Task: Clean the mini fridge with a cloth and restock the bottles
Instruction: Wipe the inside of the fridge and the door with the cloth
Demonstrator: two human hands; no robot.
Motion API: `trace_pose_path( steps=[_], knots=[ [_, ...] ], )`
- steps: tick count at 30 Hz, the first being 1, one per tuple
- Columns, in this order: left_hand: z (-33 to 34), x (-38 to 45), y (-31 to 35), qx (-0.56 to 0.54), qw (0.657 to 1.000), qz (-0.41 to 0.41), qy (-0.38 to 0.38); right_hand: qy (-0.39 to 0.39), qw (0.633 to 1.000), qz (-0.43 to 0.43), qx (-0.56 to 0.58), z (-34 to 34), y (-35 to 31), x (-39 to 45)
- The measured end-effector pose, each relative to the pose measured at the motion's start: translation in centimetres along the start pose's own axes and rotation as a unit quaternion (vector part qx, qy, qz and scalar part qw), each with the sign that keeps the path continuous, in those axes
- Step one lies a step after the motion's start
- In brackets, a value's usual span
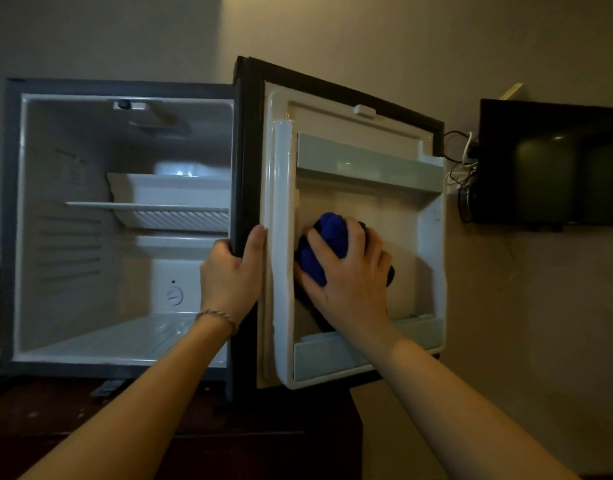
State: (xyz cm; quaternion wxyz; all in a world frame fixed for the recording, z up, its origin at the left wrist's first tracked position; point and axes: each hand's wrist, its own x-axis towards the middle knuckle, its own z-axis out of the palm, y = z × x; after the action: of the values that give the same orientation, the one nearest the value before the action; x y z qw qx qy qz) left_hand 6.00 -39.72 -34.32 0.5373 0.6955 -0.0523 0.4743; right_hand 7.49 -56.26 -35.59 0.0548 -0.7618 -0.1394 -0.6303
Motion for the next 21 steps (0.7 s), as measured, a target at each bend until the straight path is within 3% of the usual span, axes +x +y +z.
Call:
trace_pose_path(
  steps=[12,21],
  knots=[
    [-1.6,0.9,-0.6,-0.081,0.99,-0.043,-0.104,0.045,0.978,-0.168,-0.113,-3.8,1.4,-1.3],
    [-1.9,0.9,-0.7,-0.141,0.979,-0.045,-0.138,0.029,0.964,-0.202,-0.168,-5.5,0.5,0.4]
  ],
)
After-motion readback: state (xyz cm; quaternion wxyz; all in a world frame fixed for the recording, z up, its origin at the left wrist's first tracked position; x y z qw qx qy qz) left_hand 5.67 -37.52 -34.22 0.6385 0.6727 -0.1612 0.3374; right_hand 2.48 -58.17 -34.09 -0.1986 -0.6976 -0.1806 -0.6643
